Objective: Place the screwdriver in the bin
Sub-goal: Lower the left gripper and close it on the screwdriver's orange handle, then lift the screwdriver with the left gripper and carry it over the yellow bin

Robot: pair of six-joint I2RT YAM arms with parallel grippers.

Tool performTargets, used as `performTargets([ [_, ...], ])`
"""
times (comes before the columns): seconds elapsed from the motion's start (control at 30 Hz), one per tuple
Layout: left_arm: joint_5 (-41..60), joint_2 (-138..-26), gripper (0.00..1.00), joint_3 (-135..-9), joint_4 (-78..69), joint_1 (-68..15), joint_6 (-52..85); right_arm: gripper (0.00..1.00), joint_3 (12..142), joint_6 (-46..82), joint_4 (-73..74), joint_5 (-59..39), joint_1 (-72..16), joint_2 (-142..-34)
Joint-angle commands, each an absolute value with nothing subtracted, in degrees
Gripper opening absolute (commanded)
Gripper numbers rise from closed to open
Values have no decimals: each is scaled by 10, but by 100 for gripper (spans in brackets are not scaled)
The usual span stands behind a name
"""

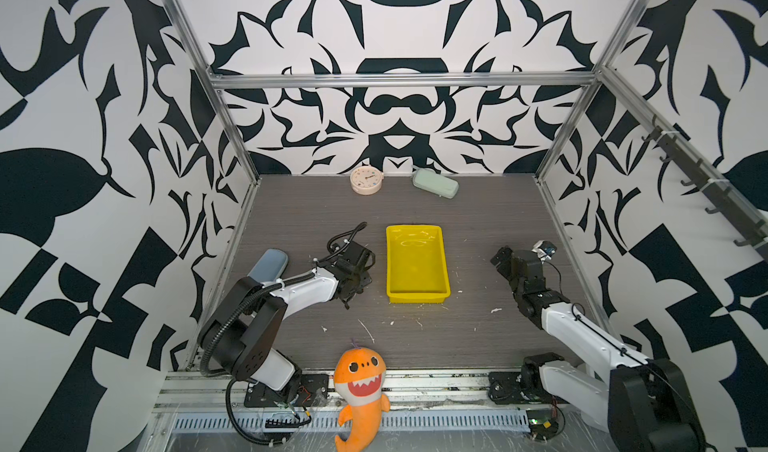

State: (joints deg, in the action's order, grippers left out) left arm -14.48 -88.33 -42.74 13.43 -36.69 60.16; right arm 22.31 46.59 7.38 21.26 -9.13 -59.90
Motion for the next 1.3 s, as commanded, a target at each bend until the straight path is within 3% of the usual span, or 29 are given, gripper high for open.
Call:
performTargets([
  [0.0,-208,-905,49,-458,209,-382,592,99,230,464,76,226,-92,-583],
  [0.17,-246,-942,40,-490,258,-418,591,98,226,478,79,239,-92,-593],
  [0.3,-267,-972,24,-513,296,-429,608,98,229,470,73,234,-92,-588],
  [0.47,-286,-967,15,-542,335,-429,610,98,232,473,66,239,-92,-587],
  [0.77,-296,-812,15,-574,378,-432,596,98,220,477,80,243,-93,-580],
  [0.93,-216,-750,16,-549,244,-442,584,97,223,482,83,244,-92,-590],
  [1.07,-180,-786,17,-565,173,-466,592,97,220,478,92,241,-92,-591],
  [1.27,-163,-915,18,-666,187,-506,551,97,215,475,104,240,-93,-590],
])
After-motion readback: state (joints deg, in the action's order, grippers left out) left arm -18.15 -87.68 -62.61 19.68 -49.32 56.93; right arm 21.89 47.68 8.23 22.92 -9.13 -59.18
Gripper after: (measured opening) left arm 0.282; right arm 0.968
